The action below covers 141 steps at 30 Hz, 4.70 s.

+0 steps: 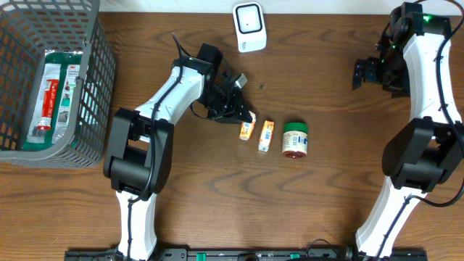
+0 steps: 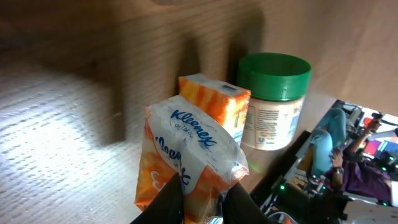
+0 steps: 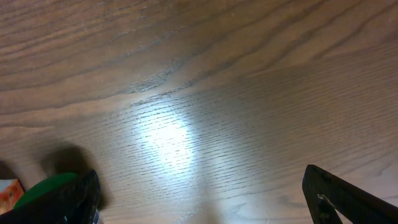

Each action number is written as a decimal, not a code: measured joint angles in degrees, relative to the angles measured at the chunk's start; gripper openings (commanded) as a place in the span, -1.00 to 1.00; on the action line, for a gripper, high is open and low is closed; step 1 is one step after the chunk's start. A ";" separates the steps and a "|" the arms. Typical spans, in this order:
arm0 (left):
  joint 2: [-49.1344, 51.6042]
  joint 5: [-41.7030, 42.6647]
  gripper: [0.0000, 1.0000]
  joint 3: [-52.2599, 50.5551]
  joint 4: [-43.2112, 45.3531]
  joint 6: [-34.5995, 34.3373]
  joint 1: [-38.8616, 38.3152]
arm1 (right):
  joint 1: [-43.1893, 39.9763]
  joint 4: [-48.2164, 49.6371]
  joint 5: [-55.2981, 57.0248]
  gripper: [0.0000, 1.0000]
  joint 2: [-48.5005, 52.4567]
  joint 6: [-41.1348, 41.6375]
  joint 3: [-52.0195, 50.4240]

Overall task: Scan the item barcode
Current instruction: 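Carry the Kleenex pack out and place it beside the other packet, then return the left gripper into the grey basket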

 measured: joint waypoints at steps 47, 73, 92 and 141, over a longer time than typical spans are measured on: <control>-0.07 -1.51 0.30 -9.09 11.39 -8.13 -0.22 | 0.00 0.00 0.00 0.99 0.00 0.00 0.00; -41.38 -44.59 0.57 9.35 1.33 -9.49 26.77 | 0.00 0.00 0.00 0.98 0.00 0.00 0.00; -17.16 -39.10 0.89 9.35 1.33 0.66 49.53 | 0.00 0.00 0.00 0.98 0.00 0.02 0.00; 1.57 -27.19 0.05 3.76 8.52 8.63 51.25 | 0.00 0.00 0.00 0.99 0.00 0.02 0.00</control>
